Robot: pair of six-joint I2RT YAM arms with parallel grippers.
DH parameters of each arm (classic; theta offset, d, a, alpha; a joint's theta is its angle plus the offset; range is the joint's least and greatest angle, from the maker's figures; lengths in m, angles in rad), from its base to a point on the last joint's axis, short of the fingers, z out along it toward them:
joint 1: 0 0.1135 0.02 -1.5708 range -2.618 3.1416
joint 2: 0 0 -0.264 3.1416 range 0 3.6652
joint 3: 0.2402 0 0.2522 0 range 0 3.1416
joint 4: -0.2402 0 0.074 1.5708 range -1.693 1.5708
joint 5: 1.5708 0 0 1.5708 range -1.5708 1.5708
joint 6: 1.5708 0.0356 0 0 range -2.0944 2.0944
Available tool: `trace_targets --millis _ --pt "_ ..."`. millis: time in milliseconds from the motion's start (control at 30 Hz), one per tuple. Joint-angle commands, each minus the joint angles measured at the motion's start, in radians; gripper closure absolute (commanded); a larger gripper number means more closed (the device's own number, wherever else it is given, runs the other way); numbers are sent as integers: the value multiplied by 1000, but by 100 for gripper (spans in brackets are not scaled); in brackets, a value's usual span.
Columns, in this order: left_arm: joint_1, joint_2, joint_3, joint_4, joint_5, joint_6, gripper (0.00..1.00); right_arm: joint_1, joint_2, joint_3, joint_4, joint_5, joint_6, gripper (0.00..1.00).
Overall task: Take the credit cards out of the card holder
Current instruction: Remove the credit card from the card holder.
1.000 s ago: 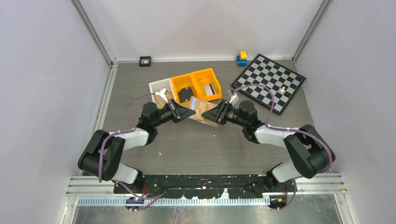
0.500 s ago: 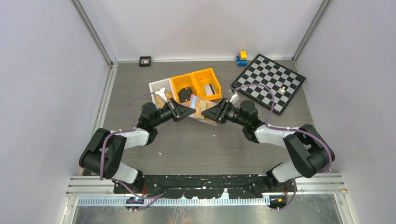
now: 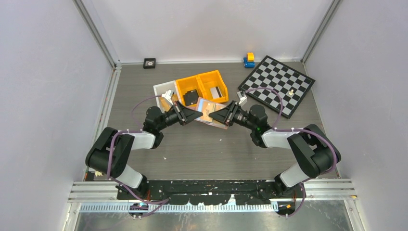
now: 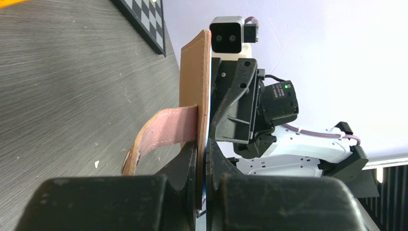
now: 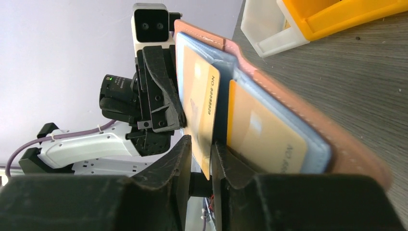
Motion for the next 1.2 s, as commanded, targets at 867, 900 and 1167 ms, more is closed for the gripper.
trace_targets --millis 867,900,1167 --pt "84 -138 -90 120 -57 3 86 -12 -54 -14 48 12 -22 100" --pt "92 -146 -98 118 -64 3 86 -12 -52 -13 48 12 -22 99" --pt "116 -210 -129 60 -101 26 89 -13 -42 -3 16 10 -31 100"
